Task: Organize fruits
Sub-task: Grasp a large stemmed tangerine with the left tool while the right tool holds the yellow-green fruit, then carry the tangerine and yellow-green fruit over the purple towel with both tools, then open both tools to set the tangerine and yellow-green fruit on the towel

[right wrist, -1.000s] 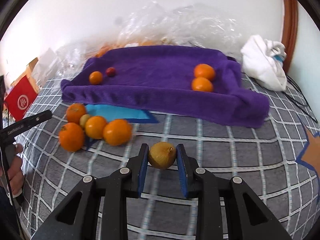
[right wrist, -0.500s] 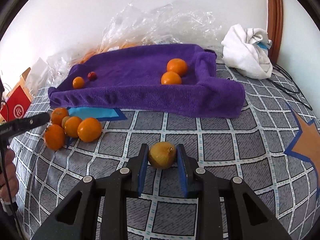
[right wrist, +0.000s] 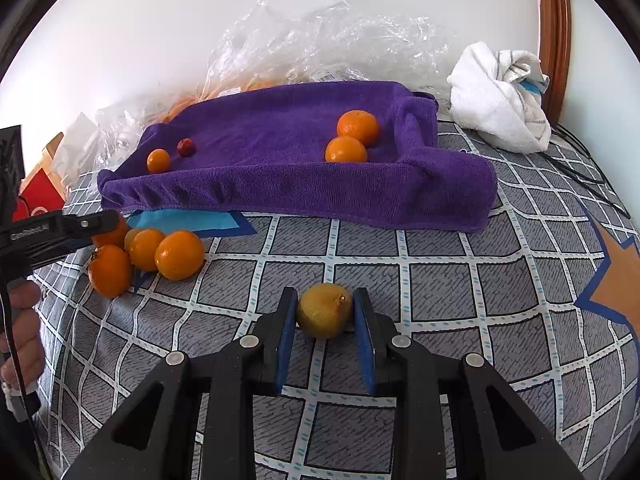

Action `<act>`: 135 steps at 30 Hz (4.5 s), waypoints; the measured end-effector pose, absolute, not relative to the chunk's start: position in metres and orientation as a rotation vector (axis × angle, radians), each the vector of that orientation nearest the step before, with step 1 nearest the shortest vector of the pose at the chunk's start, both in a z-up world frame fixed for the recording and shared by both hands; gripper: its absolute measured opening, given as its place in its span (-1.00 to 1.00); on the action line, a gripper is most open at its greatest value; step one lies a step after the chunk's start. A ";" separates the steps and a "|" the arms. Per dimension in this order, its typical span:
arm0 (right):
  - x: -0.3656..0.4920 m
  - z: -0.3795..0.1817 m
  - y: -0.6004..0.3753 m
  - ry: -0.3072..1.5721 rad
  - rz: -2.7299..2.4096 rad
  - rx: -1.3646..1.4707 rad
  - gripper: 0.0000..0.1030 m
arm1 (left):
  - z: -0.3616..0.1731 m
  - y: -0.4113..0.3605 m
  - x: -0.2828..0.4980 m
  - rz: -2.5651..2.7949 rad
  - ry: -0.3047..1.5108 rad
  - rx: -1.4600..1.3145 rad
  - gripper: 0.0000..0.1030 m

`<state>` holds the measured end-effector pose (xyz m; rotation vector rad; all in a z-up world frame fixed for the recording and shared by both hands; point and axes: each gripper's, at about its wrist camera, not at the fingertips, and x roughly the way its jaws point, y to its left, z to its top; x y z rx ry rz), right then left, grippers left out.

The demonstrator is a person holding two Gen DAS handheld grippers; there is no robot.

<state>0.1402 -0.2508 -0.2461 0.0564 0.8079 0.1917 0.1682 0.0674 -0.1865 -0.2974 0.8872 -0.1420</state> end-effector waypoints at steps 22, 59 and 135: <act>0.142 -0.248 -0.251 0.817 0.202 0.053 -0.41 | -0.206 0.084 0.142 0.026 0.875 -0.110 -0.06; 0.124 -0.201 -0.260 0.717 0.216 0.049 -0.46 | -0.175 0.103 0.103 -0.090 0.656 -0.282 -0.23; 0.258 -0.205 -0.224 0.731 0.232 0.047 -0.26 | -0.188 0.044 0.260 -0.205 0.763 -0.208 -0.19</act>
